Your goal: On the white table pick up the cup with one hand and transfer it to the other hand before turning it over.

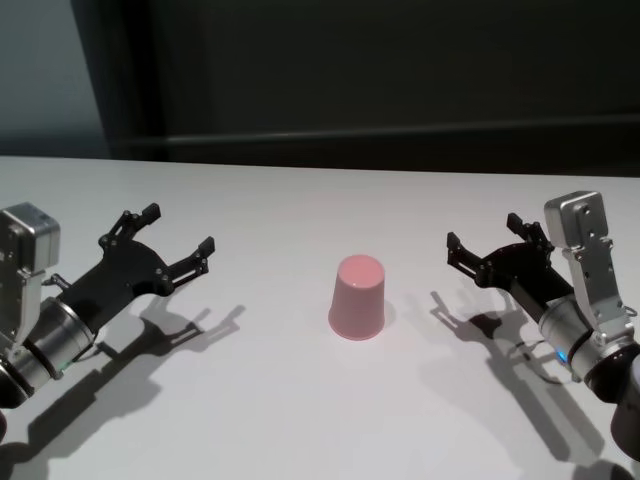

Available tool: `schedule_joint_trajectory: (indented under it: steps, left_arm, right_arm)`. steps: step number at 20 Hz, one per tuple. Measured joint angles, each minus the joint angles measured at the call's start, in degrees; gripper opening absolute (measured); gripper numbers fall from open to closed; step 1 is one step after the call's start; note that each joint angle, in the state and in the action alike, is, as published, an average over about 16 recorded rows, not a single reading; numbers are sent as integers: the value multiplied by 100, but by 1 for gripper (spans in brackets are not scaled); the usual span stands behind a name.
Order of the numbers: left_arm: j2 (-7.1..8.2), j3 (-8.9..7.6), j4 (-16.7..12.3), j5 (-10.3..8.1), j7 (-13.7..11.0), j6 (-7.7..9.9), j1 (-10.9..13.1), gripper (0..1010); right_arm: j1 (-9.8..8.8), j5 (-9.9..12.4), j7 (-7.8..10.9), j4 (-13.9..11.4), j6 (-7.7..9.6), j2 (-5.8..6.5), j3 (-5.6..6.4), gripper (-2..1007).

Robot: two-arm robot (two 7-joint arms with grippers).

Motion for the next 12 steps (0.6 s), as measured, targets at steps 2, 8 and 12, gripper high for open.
schedule_joint_trajectory:
  steps: [2,8,12]
  left_arm:
    - [0,0,0,0,0,0,0,1001]
    - [0,0,0,0,0,0,0,1001]
    - [0,0,0,0,0,0,0,1001]
  right_arm:
    - [-25,-19,0,49,-6,-23,9,1002]
    - [-65,-48,-2,135,-14,-72,33,1002]
    - [-66,-53,-1,147,-15,-81,37,1002]
